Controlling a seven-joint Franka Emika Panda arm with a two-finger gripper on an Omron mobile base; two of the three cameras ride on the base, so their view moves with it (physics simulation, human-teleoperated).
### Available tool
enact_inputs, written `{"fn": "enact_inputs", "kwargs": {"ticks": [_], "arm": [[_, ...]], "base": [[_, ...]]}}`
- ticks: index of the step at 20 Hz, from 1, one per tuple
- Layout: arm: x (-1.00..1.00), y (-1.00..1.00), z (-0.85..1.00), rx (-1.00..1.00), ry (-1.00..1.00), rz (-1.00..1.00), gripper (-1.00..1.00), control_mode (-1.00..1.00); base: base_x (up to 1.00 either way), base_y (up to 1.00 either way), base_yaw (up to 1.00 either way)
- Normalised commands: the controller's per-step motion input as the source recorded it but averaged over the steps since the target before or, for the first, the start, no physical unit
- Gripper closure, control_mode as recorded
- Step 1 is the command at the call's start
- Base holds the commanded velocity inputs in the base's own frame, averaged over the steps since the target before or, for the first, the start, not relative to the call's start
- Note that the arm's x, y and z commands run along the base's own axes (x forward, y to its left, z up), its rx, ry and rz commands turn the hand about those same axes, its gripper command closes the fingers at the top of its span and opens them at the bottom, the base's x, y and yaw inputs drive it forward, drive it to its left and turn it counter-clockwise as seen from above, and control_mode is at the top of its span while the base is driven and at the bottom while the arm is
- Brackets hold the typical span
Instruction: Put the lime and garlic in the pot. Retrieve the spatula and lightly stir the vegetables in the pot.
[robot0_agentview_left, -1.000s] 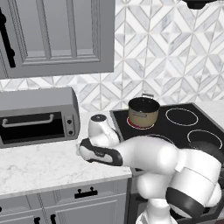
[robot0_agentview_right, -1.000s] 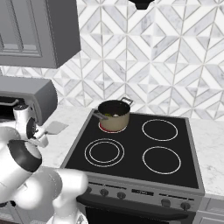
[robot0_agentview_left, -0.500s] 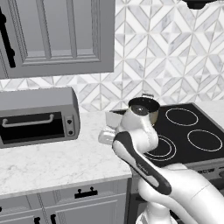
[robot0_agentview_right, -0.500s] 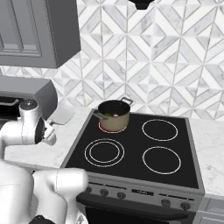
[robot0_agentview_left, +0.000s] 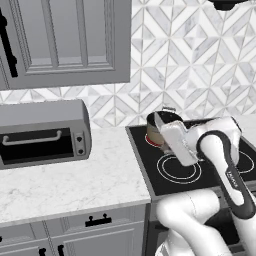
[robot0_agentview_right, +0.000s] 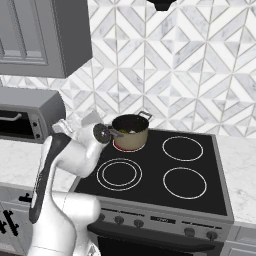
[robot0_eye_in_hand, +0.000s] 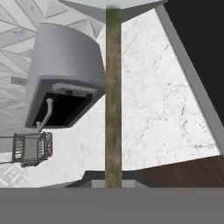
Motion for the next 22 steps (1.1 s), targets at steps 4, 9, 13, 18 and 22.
{"fn": "enact_inputs", "kwargs": {"ticks": [4,9,13,18,22], "arm": [[0.65,-0.97,0.62,0.85,0.43,0.00,1.00,-1.00],[0.71,-0.86,0.76,0.95,0.09,-0.01,1.00,-1.00],[0.90,-0.87,0.98,0.79,0.14,0.01,1.00,-1.00],[0.77,-0.64,0.30,0.29,0.32,0.09,1.00,-1.00],[0.52,-0.08,0.00,0.00,0.39,0.00,1.00,-1.00]], "base": [[0.00,0.00,0.00],[0.00,0.00,0.00],[0.00,0.00,0.00],[0.00,0.00,0.00],[0.00,0.00,0.00]]}}
